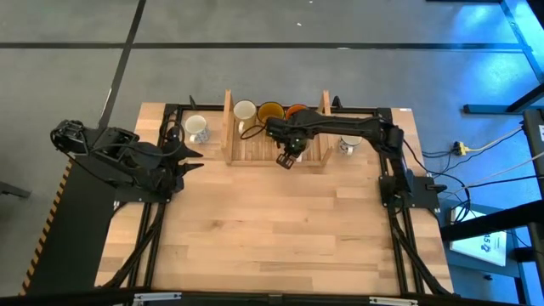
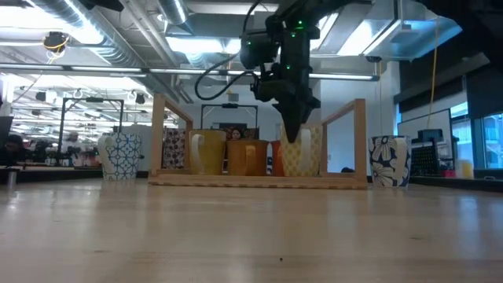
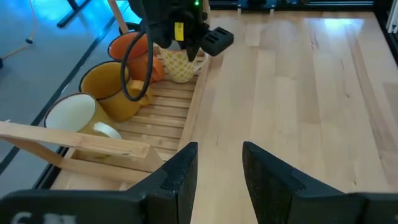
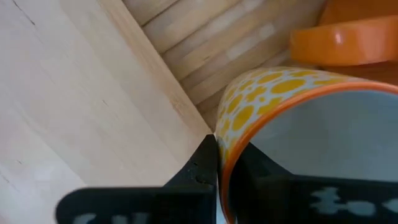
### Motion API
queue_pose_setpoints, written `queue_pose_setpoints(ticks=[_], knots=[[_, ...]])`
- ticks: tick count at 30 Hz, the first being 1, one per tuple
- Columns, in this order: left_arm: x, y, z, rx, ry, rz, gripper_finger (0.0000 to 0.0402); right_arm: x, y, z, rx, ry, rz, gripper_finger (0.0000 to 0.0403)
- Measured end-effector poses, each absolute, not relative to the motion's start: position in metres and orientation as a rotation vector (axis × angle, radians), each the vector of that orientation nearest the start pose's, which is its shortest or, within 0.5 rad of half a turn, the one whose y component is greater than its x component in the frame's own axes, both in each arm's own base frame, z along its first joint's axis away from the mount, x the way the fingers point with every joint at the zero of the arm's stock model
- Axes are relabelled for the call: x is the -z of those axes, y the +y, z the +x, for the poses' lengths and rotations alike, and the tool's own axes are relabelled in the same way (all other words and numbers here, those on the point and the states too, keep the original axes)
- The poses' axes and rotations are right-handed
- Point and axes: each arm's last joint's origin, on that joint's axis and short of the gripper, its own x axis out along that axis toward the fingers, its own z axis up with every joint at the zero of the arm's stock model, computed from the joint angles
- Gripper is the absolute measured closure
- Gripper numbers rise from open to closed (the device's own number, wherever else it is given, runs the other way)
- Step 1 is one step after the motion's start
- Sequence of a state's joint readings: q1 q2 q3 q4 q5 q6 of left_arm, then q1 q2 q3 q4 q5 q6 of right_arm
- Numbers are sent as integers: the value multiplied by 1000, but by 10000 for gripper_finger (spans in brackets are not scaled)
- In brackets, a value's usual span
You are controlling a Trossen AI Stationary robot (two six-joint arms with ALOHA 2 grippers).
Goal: Place coffee mugs
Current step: Put the patterned yellow mug on the shelf, then put the0 patterned blue mug on the shelf
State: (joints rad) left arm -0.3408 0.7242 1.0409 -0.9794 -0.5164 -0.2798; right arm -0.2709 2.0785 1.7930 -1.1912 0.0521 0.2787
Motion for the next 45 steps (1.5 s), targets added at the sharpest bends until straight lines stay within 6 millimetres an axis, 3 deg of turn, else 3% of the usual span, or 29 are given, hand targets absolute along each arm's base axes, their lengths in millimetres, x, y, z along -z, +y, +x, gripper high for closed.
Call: queue_pose_setpoints(ticks=[18, 24, 30, 37, 41, 45], knots=[[-356, -23, 109, -269, 556, 8, 280, -215, -123, 395, 454, 1463, 369, 392], [-356, -23, 109, -269, 556, 8, 280, -215, -123, 395, 465, 1462, 354, 355], [-356, -23, 109, -269, 556, 8, 280, -217, -123, 392, 527, 1471, 349, 279], [-356, -23, 109, -272, 555, 10, 280, -261, -115, 391, 495, 1447, 391, 203], [-356, -22, 109, -279, 553, 13, 280, -304, -97, 392, 473, 1309, 344, 187], [-356, -22, 109, -279, 554, 13, 280, -334, -79, 379, 488, 1226, 295, 185]])
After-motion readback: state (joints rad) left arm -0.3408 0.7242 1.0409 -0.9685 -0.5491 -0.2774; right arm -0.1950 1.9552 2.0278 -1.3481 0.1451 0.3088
